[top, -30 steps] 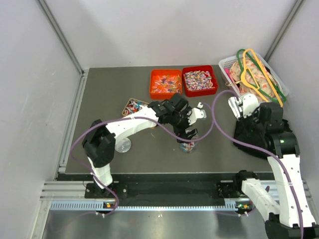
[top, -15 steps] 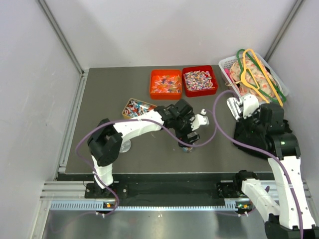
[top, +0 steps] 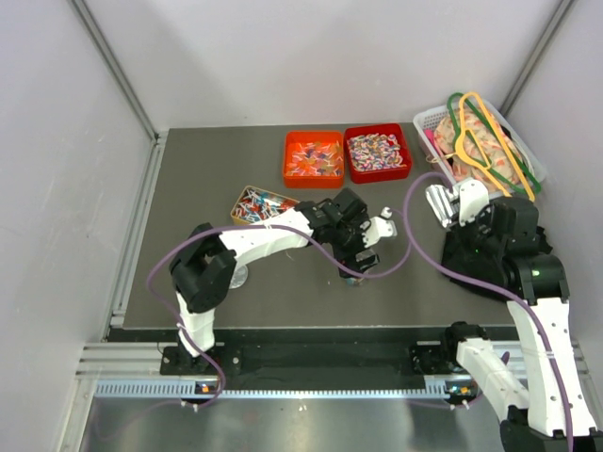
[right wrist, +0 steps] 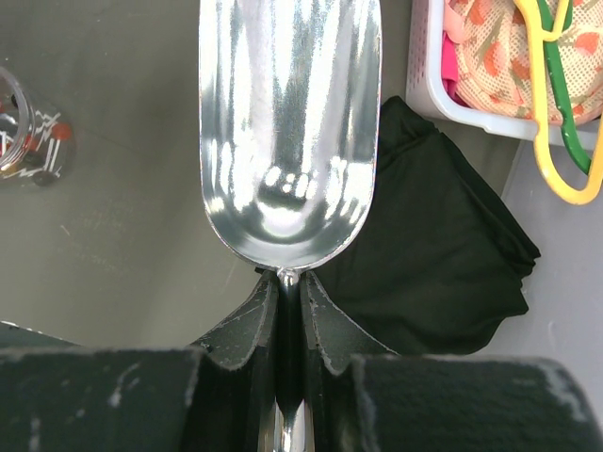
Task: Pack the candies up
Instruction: Pick up the packing bottle from the center of the board, then place the packing bottle at the center of the board.
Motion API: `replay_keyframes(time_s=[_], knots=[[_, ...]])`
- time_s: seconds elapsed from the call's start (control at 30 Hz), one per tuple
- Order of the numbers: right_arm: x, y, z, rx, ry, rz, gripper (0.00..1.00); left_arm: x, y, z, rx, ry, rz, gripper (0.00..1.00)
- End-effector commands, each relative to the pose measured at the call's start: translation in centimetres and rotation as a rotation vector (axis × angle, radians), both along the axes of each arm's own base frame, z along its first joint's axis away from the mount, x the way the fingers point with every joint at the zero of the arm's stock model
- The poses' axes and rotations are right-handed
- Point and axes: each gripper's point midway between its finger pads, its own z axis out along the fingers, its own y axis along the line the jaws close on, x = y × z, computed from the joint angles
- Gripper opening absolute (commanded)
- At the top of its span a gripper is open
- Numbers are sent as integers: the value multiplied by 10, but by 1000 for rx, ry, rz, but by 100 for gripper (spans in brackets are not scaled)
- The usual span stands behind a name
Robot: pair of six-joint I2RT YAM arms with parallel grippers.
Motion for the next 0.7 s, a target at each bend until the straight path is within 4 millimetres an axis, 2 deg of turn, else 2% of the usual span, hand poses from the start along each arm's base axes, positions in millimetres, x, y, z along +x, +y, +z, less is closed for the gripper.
replay_keyframes(time_s=[0.0, 0.13, 0.23, 0.47, 0.57, 0.67], knots=[[2, 2, 15, 28, -54, -1, 0, 24, 11, -4, 65, -82, 55, 99], [3, 4, 19, 33, -62, 5, 0, 37, 29, -7, 90, -103, 104, 96], [3, 5, 20, 39, -61, 11, 0, 49, 42, -8, 100, -97, 142, 90], [1, 7, 22, 45, -62, 19, 0, 73, 82, -7, 120, -100, 218, 91], [1, 8, 22, 49, -60, 26, 0, 85, 105, -7, 123, -91, 264, 90], [3, 9, 22, 53, -62, 29, 0, 85, 110, -4, 106, -78, 264, 91]])
